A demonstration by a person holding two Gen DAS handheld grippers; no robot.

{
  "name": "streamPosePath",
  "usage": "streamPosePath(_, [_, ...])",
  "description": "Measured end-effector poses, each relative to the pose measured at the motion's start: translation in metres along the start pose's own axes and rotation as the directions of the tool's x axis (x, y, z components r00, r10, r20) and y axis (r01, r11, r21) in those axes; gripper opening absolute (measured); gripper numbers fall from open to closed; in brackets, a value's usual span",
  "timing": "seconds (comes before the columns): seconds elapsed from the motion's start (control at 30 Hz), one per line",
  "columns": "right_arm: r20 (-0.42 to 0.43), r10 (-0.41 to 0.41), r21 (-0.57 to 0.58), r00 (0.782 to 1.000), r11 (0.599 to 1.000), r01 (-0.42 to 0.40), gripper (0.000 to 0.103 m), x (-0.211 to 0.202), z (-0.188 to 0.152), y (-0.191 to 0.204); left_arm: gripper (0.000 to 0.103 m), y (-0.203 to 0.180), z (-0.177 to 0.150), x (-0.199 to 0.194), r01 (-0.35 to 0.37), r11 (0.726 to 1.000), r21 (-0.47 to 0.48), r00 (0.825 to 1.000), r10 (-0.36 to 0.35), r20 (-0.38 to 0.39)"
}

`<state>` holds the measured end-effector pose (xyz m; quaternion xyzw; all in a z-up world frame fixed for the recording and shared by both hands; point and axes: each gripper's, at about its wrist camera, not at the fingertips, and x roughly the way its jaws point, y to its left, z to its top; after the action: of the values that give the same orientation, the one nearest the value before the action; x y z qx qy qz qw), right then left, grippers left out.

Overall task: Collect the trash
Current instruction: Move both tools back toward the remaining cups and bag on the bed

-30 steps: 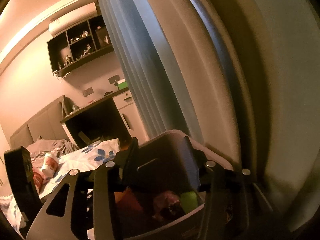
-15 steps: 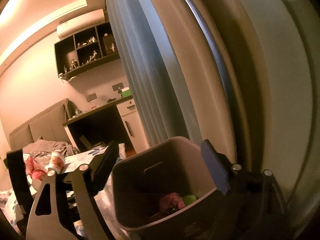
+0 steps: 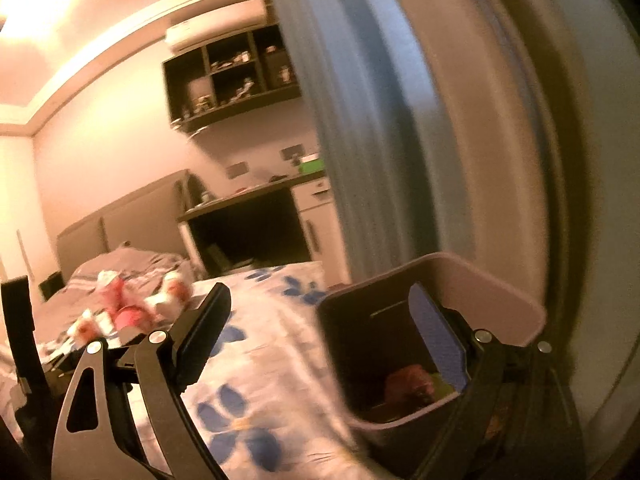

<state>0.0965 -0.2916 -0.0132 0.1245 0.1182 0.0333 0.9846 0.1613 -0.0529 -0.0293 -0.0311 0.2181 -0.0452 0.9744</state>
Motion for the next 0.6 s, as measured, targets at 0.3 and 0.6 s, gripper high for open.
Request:
streamPosePath(0.3, [-0.08, 0.138, -0.071, 0.987, 0.987, -0.143, 0.088, 0.024, -0.013, 0.075, 0.097, 0.088, -0.002, -0.034, -0.193, 0.977, -0.087, 0.98, 0.196, 0.036])
streamPosePath(0.6, [-0.191, 0.245, -0.142, 0.951, 0.951, -0.273, 0.088, 0.073, -0.031, 0.158, 0.097, 0.17, -0.001, -0.064, -0.334, 0.919, -0.209, 0.937, 0.349, 0.034])
